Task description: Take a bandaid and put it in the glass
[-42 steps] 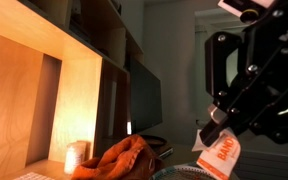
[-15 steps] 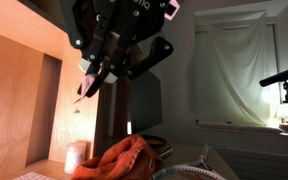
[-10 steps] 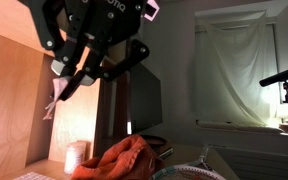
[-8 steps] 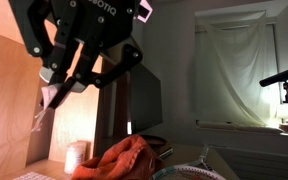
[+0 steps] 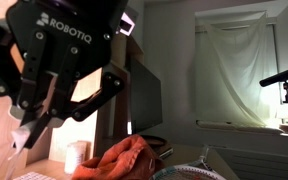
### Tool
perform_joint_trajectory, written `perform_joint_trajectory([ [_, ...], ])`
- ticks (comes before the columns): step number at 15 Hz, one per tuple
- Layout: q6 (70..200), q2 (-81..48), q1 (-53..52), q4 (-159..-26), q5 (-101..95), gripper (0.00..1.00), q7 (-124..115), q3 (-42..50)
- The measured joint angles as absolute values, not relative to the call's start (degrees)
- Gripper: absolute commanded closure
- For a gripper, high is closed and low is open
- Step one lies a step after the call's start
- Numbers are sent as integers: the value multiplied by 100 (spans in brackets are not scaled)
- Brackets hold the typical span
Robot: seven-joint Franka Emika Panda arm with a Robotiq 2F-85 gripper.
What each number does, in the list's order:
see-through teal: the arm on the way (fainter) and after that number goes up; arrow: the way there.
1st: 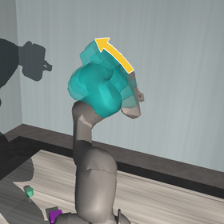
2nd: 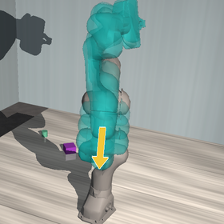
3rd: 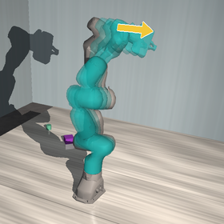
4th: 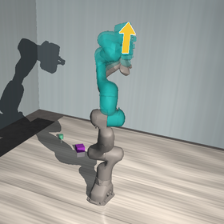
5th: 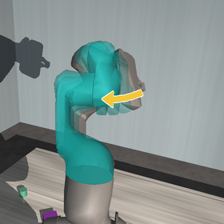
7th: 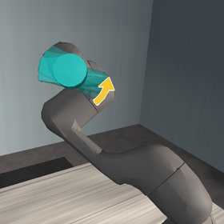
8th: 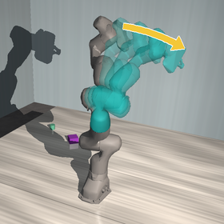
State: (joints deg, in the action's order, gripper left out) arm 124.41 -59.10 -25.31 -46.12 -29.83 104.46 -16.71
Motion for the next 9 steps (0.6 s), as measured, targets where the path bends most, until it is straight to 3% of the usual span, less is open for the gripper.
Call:
perform_joint_trajectory([
  [9,12432,-6381,-2673,-4089,-2104,95,10982,-1354],
])
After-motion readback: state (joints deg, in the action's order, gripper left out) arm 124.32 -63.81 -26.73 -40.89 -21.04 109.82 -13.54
